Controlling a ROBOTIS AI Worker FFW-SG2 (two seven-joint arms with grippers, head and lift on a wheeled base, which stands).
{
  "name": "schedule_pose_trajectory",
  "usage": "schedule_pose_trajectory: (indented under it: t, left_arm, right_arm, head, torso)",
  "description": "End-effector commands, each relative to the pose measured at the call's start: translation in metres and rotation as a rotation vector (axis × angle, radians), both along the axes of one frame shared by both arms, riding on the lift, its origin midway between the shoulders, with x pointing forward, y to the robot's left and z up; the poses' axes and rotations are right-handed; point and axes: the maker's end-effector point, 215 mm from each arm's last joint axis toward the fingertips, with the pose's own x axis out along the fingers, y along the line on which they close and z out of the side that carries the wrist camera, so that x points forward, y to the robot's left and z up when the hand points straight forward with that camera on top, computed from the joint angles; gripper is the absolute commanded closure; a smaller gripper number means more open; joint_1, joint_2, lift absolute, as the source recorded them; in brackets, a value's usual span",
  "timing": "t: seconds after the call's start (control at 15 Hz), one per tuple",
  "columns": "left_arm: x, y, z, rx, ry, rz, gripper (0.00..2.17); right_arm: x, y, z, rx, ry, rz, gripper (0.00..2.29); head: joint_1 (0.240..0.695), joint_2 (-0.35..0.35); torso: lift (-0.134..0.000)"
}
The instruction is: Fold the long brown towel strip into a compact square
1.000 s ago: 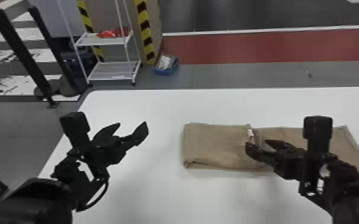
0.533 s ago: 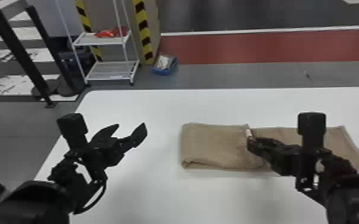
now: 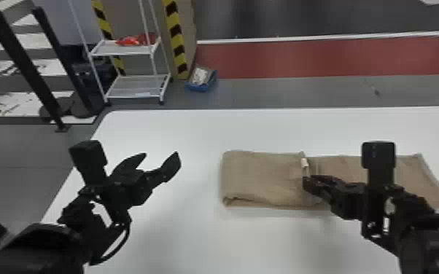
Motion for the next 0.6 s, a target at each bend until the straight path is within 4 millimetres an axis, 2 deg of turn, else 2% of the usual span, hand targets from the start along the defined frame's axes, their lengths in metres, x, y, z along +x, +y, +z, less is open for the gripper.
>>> schedule_pose_trajectory:
  t: [0.0, 0.13, 0.27, 0.53]
  left_arm:
    - [-0.003, -0.001, 0.000, 0.000, 0.001, -0.003, 0.10]
    - [-0.005, 0.000, 0.000, 0.001, 0.001, 0.000, 0.10]
    - [-0.005, -0.001, 0.001, 0.001, 0.000, -0.003, 0.10]
    - [-0.006, 0.000, 0.000, 0.002, 0.004, -0.002, 0.10]
  right_arm:
    - [0.001, 0.002, 0.001, 0.001, -0.003, 0.005, 1.19]
    - [0.000, 0.007, 0.003, 0.009, -0.009, 0.017, 1.41]
    - [-0.002, 0.012, 0.009, 0.022, -0.034, 0.026, 1.42]
    - [-0.008, 0.004, 0.044, 0.091, -0.110, 0.009, 1.42]
  head:
    - [0.695, 0.125]
    - [0.695, 0.125]
    - [0.695, 0.130]
    - [0.695, 0.138]
  torso:
    - [-0.124]
    - [-0.124]
    - [-0.124]
    - [-0.124]
